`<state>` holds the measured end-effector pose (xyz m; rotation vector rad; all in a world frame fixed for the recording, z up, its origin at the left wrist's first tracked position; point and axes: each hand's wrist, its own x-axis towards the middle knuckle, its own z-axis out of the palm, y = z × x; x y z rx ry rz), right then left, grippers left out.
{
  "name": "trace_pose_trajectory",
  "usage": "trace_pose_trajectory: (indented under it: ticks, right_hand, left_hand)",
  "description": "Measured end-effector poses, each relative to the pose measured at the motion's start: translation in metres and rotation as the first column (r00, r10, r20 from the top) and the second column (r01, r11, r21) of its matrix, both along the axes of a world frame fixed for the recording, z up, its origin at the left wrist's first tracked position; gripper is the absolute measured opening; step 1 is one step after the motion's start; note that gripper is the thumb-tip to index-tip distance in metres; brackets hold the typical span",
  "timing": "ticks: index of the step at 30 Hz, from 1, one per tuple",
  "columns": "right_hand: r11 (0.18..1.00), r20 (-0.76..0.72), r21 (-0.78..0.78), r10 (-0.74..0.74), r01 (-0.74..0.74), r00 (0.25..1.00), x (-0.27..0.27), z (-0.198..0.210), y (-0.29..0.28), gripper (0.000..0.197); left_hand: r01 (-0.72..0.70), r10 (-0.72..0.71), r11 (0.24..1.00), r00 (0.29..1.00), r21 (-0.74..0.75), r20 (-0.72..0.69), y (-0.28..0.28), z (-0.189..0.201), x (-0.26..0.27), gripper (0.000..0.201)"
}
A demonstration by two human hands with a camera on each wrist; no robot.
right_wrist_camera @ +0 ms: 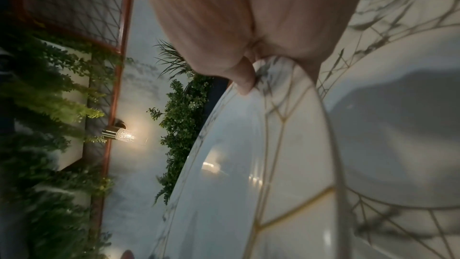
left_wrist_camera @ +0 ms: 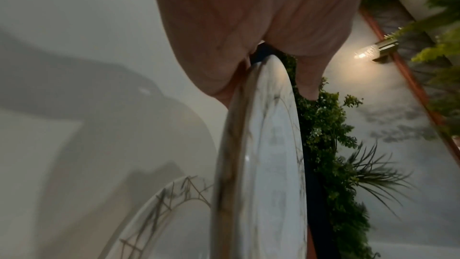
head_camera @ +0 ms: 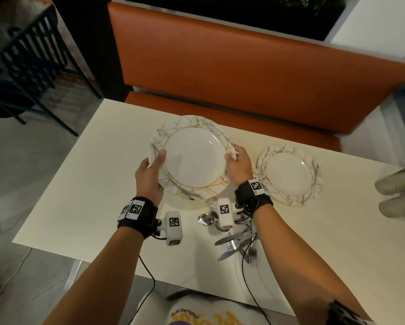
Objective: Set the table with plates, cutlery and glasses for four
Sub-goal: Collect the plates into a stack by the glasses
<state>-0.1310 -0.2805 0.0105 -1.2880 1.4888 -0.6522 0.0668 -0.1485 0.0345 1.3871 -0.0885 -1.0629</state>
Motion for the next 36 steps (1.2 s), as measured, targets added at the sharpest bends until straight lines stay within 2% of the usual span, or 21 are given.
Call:
trace_pose_trajectory:
  ticks: [2,3,6,11,13,15,16,18,20,22,24,25,28,34,36]
  right_hand:
    - [0.999,0.003,-0.023,-0.034,0.034,0.999,0.004,0.004,0.004,0.046]
    - [0.999,0.003,-0.025,-0.039,0.039,0.999,0.006,0.003,0.004,0.046]
    - [0.998,-0.043,-0.048,0.035,-0.037,0.998,0.006,0.007,0.005,0.047]
    - [0.966,-0.031,-0.050,0.251,-0.253,0.967,-0.014,0.003,-0.017,0.036]
    - [0.965,-0.123,-0.081,0.240,-0.250,0.963,-0.027,-0.004,-0.036,0.031]
    - [0.967,-0.302,-0.120,0.180,-0.225,0.936,-0.043,-0.018,-0.062,0.029]
    - [0.963,-0.402,-0.116,0.176,-0.241,0.898,-0.050,-0.026,-0.073,0.031]
    - [0.944,-0.595,-0.049,0.236,-0.327,0.768,-0.060,-0.040,-0.093,0.040]
    - [0.907,-0.731,0.035,0.310,-0.420,0.608,-0.064,-0.051,-0.105,0.049]
    - [0.852,-0.799,0.105,0.380,-0.514,0.467,-0.062,-0.058,-0.112,0.048]
    - [0.810,-0.824,0.144,0.417,-0.568,0.385,-0.057,-0.065,-0.115,0.048]
    - [0.811,-0.820,0.150,0.421,-0.565,0.388,-0.055,-0.067,-0.116,0.049]
    - [0.839,-0.778,0.137,0.420,-0.526,0.467,-0.048,-0.071,-0.120,0.047]
    - [0.900,-0.599,0.065,0.380,-0.430,0.705,-0.043,-0.052,-0.132,0.052]
    - [0.922,-0.554,0.027,0.336,-0.387,0.762,-0.048,-0.039,-0.136,0.047]
  left_hand:
    - [-0.032,0.034,0.999,0.996,0.022,-0.082,-0.004,0.002,-0.008,0.086]
    - [-0.054,0.060,0.997,0.994,0.057,-0.095,-0.005,0.003,-0.012,0.091]
    - [-0.121,0.126,0.989,0.991,0.087,-0.050,-0.009,-0.004,-0.018,0.065]
    - [-0.186,0.178,0.981,0.978,0.063,0.110,-0.010,-0.013,-0.009,0.044]
    - [-0.203,0.196,0.978,0.974,0.047,0.115,-0.014,-0.013,-0.002,0.046]
    - [-0.224,0.217,0.973,0.970,0.057,0.114,-0.020,-0.013,0.005,0.066]
    - [-0.228,0.220,0.971,0.969,0.070,0.115,-0.022,-0.016,0.011,0.076]
    - [-0.234,0.222,0.966,0.968,0.107,0.113,-0.024,-0.015,0.020,0.087]
    - [-0.233,0.217,0.965,0.968,0.122,0.126,-0.024,-0.016,0.027,0.078]
    - [-0.238,0.222,0.963,0.967,0.127,0.128,-0.022,-0.019,0.033,0.063]
    - [-0.235,0.222,0.966,0.968,0.108,0.120,-0.021,-0.023,0.037,0.043]
    - [-0.233,0.221,0.968,0.968,0.096,0.120,-0.020,-0.025,0.038,0.038]
    - [-0.258,0.247,0.963,0.960,0.077,0.130,-0.020,-0.029,0.043,0.034]
    - [-0.310,0.296,0.950,0.936,0.048,0.193,-0.023,-0.037,0.054,0.032]
    - [-0.319,0.305,0.947,0.927,0.030,0.218,-0.023,-0.035,0.057,0.033]
